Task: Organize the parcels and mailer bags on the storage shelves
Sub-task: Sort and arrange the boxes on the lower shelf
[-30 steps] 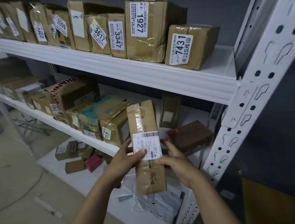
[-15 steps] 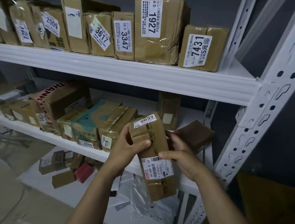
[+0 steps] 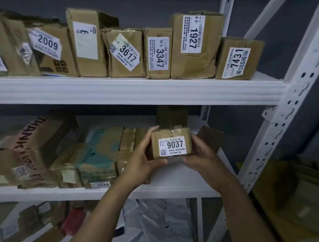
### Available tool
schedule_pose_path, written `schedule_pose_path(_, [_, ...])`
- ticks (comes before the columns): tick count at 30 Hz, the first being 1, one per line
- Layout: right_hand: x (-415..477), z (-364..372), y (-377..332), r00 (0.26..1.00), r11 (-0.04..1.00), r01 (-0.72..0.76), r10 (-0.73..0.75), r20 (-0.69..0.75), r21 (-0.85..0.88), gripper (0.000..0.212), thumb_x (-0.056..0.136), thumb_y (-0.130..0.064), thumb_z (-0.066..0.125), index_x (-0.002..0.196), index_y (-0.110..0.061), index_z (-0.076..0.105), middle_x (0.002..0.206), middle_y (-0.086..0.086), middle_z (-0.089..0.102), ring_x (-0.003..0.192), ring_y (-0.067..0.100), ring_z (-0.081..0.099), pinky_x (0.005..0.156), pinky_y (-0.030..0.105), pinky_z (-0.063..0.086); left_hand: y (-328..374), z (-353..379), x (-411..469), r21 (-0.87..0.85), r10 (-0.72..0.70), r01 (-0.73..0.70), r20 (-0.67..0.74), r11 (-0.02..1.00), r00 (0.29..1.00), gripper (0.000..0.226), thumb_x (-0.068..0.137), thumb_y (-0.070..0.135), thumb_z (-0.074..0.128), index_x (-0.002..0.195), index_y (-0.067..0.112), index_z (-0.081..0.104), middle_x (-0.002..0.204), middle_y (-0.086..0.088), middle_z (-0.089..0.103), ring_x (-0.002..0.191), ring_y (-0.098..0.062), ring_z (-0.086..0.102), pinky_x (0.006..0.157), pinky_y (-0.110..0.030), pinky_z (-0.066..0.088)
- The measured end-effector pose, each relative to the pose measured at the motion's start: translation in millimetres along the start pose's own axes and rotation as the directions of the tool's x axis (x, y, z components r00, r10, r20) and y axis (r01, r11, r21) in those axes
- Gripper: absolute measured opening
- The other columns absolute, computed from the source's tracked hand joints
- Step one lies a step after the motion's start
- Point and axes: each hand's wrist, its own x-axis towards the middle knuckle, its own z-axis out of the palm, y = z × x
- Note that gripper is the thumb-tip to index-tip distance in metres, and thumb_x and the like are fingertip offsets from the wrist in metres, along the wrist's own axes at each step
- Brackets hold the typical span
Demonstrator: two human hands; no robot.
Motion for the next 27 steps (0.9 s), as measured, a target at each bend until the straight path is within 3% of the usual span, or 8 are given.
schedule_pose_path(5, [-12, 11, 1, 0.992, 0.985, -0.118, 0.121, -0.021, 0.124, 0.073, 0.065, -0.038, 0.076, 0.132, -0.032, 0.046, 0.132, -0.004, 0.059, 0.119, 0.018, 0.059, 0.095, 0.04, 0.051, -18, -9, 0, 0.034, -0.009, 0.007, 0.058, 0.999, 0.998, 0.084, 0.086, 0.0, 0.064, 0.139, 0.05, 0.022, 0.128, 0.037, 0.046, 0.119, 0.018, 0.043, 0.091, -0.005, 0.039])
schedule_pose_path(10, [-15, 19, 4, 0.966, 0.985, -0.103, 0.132, -0.221, 0.136, 0.045, 0.074, -0.024, 0.07, 0.116, -0.02, 0.052, 0.126, 0.009, 0.061, 0.107, 0.018, 0.066, 0.085, 0.032, 0.055, -25, -4, 2, 0.071, 0.004, -0.007, 0.055, 0.997, 0.998, 0.07, 0.089, 0.006, 0.062, 0.142, 0.039, 0.029, 0.123, 0.041, 0.045, 0.113, 0.025, 0.043, 0.086, 0.001, 0.036])
schedule_pose_path(12, [-15, 20, 7, 0.953, 0.985, -0.089, 0.127, -0.274, 0.147, 0.037, 0.077, -0.015, 0.07, 0.11, -0.018, 0.053, 0.123, 0.01, 0.062, 0.105, 0.019, 0.066, 0.081, 0.031, 0.055, -26, -1, 1, 0.067, -0.036, 0.031, 0.073, 0.997, 0.997, 0.077, 0.086, 0.007, 0.068, 0.145, 0.035, 0.027, 0.123, 0.033, 0.049, 0.108, 0.025, 0.046, 0.084, 0.001, 0.037])
schedule_pose_path(15, [-17, 17, 12, 0.948, 0.988, -0.129, 0.149, -0.28, 0.088, 0.031, 0.083, -0.006, 0.069, 0.107, -0.019, 0.053, 0.12, 0.011, 0.062, 0.107, 0.025, 0.064, 0.089, 0.04, 0.055, -28, -1, 1, 0.055, -0.093, 0.086, 0.13, 0.995, 0.987, 0.092, 0.072, 0.025, 0.08, 0.148, 0.034, 0.031, 0.133, 0.013, 0.055, 0.118, 0.006, 0.052, 0.095, -0.013, 0.045])
schedule_pose_path(19, [-18, 15, 15, 0.963, 0.98, -0.172, 0.144, -0.227, -0.105, 0.047, 0.071, -0.02, 0.079, 0.109, -0.029, 0.053, 0.121, 0.002, 0.062, 0.106, 0.016, 0.065, 0.089, 0.038, 0.055, -28, -7, 3, 0.064, -0.11, 0.102, 0.133, 0.993, 0.985, 0.094, 0.056, 0.047, 0.083, 0.138, 0.046, 0.038, 0.148, 0.008, 0.042, 0.133, -0.004, 0.042, 0.111, -0.03, 0.038])
schedule_pose_path(22, [-12, 20, 22, 0.978, 0.932, -0.182, 0.137, -0.159, -0.315, 0.085, 0.074, -0.017, 0.081, 0.138, -0.045, 0.032, 0.13, -0.019, 0.048, 0.113, -0.001, 0.054, 0.089, 0.021, 0.05, -30, -12, 5, 0.187, -0.111, 0.081, 0.161, 0.979, 0.981, 0.085, 0.071, 0.027, 0.084, 0.136, 0.051, 0.036, 0.155, 0.009, 0.029, 0.139, -0.006, 0.032, 0.115, -0.033, 0.032])
schedule_pose_path(24, [-3, 27, 30, 0.984, 0.908, -0.166, 0.13, -0.118, -0.385, 0.105, 0.075, -0.019, 0.081, 0.15, -0.042, 0.012, 0.138, -0.02, 0.037, 0.121, -0.002, 0.046, 0.092, 0.015, 0.045, -34, -14, 8, 0.273, -0.127, 0.072, 0.19, 0.959, 0.974, 0.082, 0.078, 0.016, 0.078, 0.143, 0.041, 0.035, 0.157, 0.007, 0.026, 0.141, -0.008, 0.028, 0.117, -0.034, 0.029])
schedule_pose_path(27, [12, 35, 45, 0.991, 0.918, -0.124, 0.097, -0.091, -0.378, 0.104, 0.074, -0.013, 0.082, 0.148, -0.039, 0.013, 0.131, -0.021, 0.042, 0.113, -0.01, 0.048, 0.084, 0.007, 0.045, -40, -19, 11, 0.473, -0.119, 0.009, 0.203, 0.881, 0.972, 0.079, 0.083, 0.014, 0.073, 0.148, 0.032, 0.032, 0.158, 0.007, 0.023, 0.143, -0.009, 0.024, 0.118, -0.026, 0.021])
